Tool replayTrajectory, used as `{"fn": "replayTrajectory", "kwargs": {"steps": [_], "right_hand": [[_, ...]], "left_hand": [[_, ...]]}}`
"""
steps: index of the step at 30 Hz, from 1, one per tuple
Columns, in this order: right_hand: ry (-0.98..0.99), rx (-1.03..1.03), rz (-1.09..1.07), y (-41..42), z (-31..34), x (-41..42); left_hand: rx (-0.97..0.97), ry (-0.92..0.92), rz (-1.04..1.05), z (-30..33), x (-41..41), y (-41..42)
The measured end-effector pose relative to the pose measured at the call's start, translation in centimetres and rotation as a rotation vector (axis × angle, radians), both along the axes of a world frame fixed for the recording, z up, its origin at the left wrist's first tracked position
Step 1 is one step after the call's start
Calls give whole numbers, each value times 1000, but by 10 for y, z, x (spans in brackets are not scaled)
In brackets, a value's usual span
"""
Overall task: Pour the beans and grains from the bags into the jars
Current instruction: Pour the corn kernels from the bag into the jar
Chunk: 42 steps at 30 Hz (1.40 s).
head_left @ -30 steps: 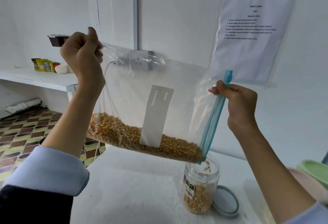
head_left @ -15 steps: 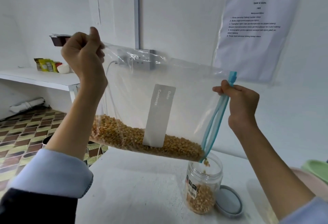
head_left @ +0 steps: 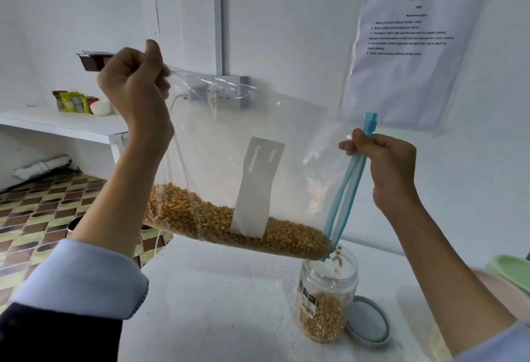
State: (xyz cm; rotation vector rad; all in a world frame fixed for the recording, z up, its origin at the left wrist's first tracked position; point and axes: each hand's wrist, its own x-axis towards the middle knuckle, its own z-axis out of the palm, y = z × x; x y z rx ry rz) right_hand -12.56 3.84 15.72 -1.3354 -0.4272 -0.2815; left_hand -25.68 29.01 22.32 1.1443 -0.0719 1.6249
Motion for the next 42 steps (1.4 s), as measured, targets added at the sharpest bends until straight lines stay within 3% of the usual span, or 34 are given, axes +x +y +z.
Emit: {"fn": "replayTrajectory", "kwargs": {"steps": [16,19,28,42], "right_hand": [[-24,28,27,-11,6,-8],[-46,-51,75,-13,7,-12],[-26,54,17,-13,3,-17],[43,51,59,-10,5,-14]], "left_hand": [[25,-13,7,3,-5,-1],[27,-6,2,2,-6,-2],[33,-8,15,4,-9,-3],[46,-12,6,6,-9,-8]]}}
